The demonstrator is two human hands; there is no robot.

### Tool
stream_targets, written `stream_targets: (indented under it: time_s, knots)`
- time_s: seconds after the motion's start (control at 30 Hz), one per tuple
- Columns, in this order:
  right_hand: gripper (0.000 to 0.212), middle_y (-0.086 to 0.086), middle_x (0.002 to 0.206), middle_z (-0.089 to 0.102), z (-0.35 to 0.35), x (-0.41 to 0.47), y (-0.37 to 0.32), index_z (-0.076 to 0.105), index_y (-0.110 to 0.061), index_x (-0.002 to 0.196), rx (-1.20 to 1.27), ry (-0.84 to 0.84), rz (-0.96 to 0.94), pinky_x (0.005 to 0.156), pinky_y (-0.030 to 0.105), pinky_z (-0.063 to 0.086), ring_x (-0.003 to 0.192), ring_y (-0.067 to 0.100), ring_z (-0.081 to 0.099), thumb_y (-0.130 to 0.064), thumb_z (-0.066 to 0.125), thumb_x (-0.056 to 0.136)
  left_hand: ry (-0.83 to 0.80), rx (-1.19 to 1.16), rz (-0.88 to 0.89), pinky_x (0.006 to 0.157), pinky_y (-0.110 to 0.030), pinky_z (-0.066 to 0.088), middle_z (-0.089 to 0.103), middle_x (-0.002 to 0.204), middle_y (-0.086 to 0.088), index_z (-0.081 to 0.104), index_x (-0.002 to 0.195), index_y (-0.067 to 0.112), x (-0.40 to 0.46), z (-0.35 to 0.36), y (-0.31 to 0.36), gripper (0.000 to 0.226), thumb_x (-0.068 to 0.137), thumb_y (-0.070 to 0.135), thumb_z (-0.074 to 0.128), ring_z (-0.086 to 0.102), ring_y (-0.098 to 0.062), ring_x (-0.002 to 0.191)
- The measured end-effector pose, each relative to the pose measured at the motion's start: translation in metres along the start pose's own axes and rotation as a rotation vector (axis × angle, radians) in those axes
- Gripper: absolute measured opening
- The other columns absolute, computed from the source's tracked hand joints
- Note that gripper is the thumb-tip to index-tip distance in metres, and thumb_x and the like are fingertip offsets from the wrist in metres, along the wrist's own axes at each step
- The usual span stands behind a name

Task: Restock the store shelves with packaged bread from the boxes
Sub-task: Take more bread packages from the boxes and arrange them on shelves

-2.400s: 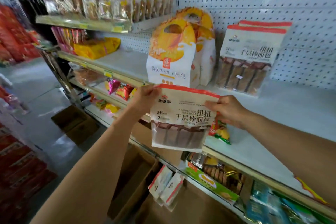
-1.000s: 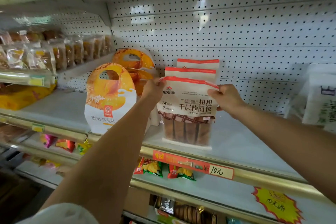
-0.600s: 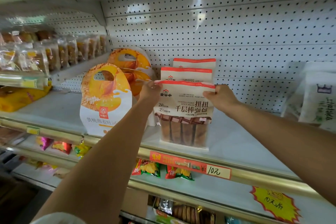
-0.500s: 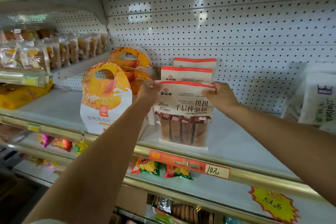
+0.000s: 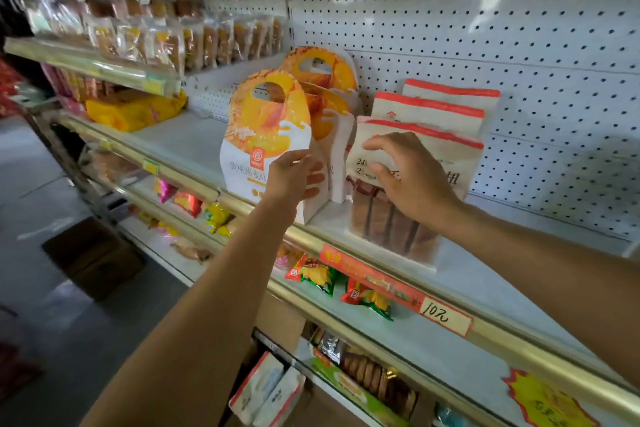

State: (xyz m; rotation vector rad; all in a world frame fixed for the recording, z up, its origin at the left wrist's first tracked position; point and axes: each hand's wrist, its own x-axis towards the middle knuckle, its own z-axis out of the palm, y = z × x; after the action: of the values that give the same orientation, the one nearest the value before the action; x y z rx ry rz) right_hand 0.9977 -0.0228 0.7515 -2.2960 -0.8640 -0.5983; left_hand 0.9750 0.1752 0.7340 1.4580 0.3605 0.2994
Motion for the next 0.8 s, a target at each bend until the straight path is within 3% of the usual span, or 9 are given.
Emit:
stream_targets:
  time_s: [0.2,0.33,0.43,0.53,0.7,0.8]
  knots:
    - [0.017,-0.009,0.103,0.065,0.053,-0.011,-0.004,0.064,-0.020,0.110,0.167,-0.257,-0.093,0.078,0.043,0.053,0.091,0.016,0.063,-0.021,0.056,0.096,0.121,-0.016,-0.113,0.067,-0.030,0.050,0.069,0.086,-0.003,0.061,0.106,0.013,-0.029,-0.042,-0.053,0.009,0.101,0.017,0.055,0.065,-0.018,0.071]
    - [0.013,-0.015,0.094,0.063,0.107,-0.033,-0.006,0.064,-0.030,0.104,0.274,-0.424,-0.050,0.076,0.040,0.054,0.087,0.014,0.064,-0.028,0.056,0.095,0.240,0.000,-0.245,0.069,-0.031,0.052,0.069,0.092,-0.007,0.063,0.099,0.016,-0.051,-0.079,-0.109,0.011,0.102,0.020,0.054,0.065,-0.019,0.072]
    - [0.013,-0.013,0.091,0.065,0.154,-0.059,-0.002,0.068,-0.026,0.104,0.287,-0.568,-0.020,0.073,0.033,0.051,0.081,0.013,0.062,-0.026,0.060,0.094,0.370,0.019,-0.366,0.070,-0.032,0.055,0.071,0.094,-0.008,0.065,0.104,0.015,-0.070,-0.103,-0.159,0.014,0.102,0.019,0.052,0.066,-0.017,0.072]
    - [0.010,-0.012,0.092,0.066,0.202,-0.089,0.002,0.065,-0.030,0.102,0.296,-0.742,0.011,0.073,0.034,0.052,0.079,0.013,0.062,-0.028,0.058,0.095,0.454,-0.020,-0.478,0.064,-0.029,0.056,0.071,0.092,-0.010,0.064,0.111,0.010,-0.086,-0.125,-0.211,0.017,0.103,0.016,0.050,0.067,-0.018,0.072]
    - [0.011,-0.009,0.098,0.067,0.273,-0.141,0.008,0.063,-0.027,0.103,0.250,-0.986,0.115,0.076,0.037,0.053,0.085,0.014,0.061,-0.026,0.056,0.096,0.485,-0.067,-0.640,0.061,-0.031,0.053,0.071,0.090,-0.009,0.063,0.115,0.009,-0.094,-0.163,-0.295,0.019,0.104,0.015,0.048,0.063,-0.019,0.065]
    - [0.011,-0.014,0.090,0.064,0.321,-0.166,0.016,0.066,-0.024,0.099,0.277,-1.039,0.196,0.072,0.028,0.048,0.078,0.005,0.059,-0.020,0.057,0.094,0.482,-0.050,-0.706,0.062,-0.029,0.048,0.068,0.091,-0.012,0.061,0.116,0.007,-0.085,-0.182,-0.338,0.020,0.104,0.015,0.047,0.060,-0.021,0.066]
